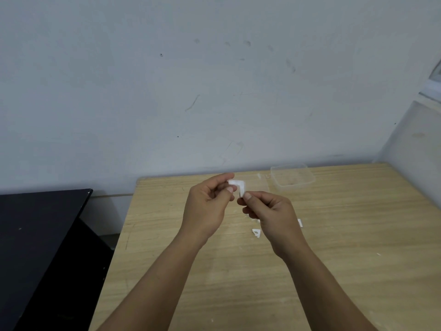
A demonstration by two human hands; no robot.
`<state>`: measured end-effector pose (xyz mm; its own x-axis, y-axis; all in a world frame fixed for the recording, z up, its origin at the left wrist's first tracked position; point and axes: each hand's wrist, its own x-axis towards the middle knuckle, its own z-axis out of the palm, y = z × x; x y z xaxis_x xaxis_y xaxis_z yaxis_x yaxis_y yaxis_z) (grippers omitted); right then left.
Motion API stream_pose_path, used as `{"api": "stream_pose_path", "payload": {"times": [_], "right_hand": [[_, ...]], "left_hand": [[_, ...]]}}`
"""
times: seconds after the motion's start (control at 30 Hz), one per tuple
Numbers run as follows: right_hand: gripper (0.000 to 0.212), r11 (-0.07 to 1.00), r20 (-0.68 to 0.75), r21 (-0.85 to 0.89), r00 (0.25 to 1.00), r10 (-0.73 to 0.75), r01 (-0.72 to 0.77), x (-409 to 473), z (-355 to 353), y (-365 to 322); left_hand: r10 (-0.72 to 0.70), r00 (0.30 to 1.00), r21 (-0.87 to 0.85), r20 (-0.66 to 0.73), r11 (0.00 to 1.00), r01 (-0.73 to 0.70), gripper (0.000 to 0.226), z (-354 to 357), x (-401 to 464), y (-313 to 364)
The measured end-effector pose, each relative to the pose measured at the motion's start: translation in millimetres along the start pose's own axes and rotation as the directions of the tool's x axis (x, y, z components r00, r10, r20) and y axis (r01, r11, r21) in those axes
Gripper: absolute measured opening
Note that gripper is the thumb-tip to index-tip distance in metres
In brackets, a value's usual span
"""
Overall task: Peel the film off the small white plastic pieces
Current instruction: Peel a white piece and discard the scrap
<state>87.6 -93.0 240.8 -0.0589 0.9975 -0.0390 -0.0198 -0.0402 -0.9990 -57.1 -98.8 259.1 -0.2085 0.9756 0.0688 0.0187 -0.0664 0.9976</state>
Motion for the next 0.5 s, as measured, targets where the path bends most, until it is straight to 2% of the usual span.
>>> {"api": "stream_pose_path", "payload": {"times": [0.3, 0.5], "right_hand": [[0.012, 1.0, 0.005, -0.002, 1.0, -0.029, 0.029, -1.7, 1.0, -0.1], [0.009, 0.999, 0.01, 0.031, 1.0, -0.027, 0.027, -3.0, 0.0, 0.3]], "left_hand": [[0.063, 0.998, 0.041, 0.007, 0.997, -0.063, 0.032, -0.7, 2.2, -4.5], [0.063, 0.998, 0.046, -0.019, 0.997, -0.062, 0.018, -1.6, 0.2, -3.8]]}}
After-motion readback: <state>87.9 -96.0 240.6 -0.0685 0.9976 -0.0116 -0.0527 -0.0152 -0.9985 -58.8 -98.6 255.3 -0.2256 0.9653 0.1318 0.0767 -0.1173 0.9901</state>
